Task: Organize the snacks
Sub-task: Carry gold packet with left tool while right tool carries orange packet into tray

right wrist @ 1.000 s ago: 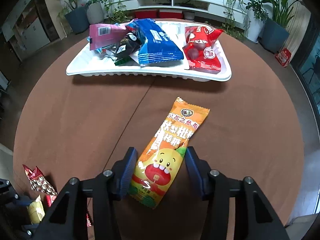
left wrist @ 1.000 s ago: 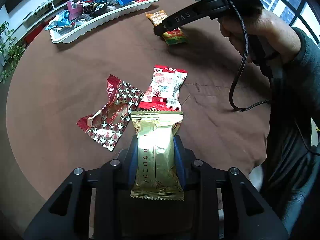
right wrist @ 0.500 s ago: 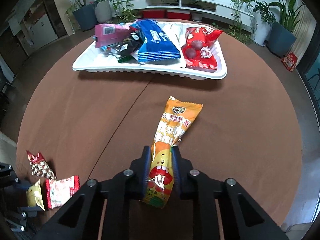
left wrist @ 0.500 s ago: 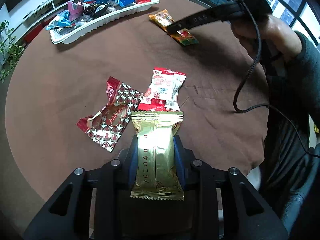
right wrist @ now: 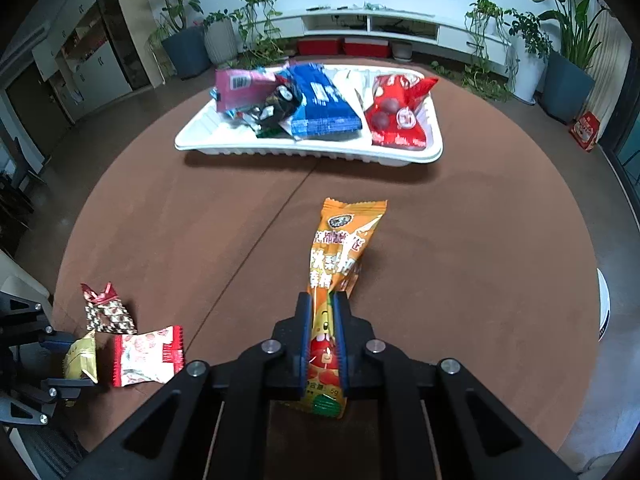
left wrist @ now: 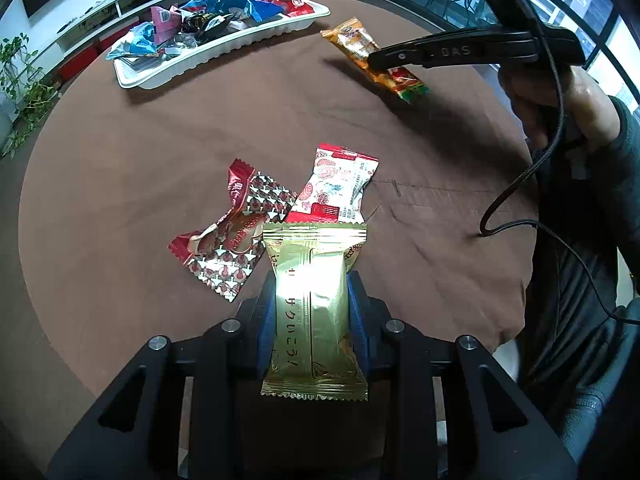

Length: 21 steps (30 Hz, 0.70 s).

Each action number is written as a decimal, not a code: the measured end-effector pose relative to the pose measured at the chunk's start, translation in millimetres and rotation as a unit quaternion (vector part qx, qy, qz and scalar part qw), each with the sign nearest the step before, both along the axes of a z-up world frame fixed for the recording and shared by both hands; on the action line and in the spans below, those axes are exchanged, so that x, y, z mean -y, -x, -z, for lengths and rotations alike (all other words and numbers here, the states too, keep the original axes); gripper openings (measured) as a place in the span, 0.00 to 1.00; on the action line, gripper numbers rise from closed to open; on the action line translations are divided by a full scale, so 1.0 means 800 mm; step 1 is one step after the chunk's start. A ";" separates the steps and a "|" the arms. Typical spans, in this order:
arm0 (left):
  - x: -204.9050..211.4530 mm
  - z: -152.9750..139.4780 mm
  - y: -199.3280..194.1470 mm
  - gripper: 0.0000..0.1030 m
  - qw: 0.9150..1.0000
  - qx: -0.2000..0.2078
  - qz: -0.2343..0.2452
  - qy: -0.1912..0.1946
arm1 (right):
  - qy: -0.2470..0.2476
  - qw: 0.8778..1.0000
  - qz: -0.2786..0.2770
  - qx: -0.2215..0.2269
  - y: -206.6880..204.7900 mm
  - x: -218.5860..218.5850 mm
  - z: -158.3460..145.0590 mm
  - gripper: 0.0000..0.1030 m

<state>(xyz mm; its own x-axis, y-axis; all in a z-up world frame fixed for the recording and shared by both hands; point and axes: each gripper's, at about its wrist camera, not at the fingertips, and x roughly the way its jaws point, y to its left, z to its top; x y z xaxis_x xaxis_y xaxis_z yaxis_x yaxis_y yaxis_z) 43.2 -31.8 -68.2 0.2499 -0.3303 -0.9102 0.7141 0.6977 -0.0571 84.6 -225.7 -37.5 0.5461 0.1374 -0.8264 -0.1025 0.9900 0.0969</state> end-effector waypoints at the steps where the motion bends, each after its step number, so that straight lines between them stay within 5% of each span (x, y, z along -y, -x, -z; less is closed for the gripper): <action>1: -0.001 -0.001 0.000 0.29 1.000 0.001 -0.002 0.002 | -0.001 1.000 -0.002 0.003 0.003 0.000 -0.003 0.11; 21: -0.033 -0.085 -0.035 0.29 0.994 0.047 -0.059 0.082 | -0.037 0.997 -0.016 0.069 0.020 -0.005 -0.064 0.11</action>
